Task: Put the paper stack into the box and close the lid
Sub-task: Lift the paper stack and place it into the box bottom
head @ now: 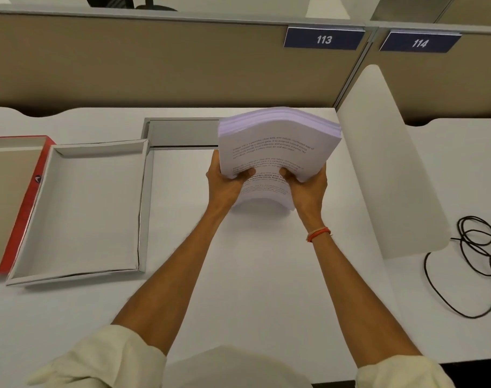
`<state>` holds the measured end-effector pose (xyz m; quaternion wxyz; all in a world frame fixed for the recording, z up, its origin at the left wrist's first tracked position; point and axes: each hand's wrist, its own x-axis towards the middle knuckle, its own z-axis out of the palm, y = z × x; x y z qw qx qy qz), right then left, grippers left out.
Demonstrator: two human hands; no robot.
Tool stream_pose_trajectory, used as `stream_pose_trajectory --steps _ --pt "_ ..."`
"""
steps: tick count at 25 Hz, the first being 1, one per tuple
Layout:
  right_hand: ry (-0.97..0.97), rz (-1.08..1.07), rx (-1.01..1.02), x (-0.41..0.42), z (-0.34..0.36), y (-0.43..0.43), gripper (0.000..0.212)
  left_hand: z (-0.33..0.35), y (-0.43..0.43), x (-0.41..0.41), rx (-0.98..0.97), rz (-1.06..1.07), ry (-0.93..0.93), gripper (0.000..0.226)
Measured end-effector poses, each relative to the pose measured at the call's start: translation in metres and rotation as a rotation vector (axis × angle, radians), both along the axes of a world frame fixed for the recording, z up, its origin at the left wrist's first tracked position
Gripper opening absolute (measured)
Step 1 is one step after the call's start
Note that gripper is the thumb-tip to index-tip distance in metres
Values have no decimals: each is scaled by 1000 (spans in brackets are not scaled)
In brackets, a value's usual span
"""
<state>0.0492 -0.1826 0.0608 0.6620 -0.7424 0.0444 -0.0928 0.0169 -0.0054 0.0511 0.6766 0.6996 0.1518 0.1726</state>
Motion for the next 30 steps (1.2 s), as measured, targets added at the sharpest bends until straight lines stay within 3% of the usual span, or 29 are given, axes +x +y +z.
stream_pose_trajectory --steps 17,24,30 --pt "37 4 -25 -4 -18 -2 80 -15 3 -6 29 16 34 82" --pt "57 -42 -33 -4 -11 5 71 -7 -1 -5 34 98 85 60" --pt "152 -10 -166 8 17 17 65 19 10 1 162 96 184 63"
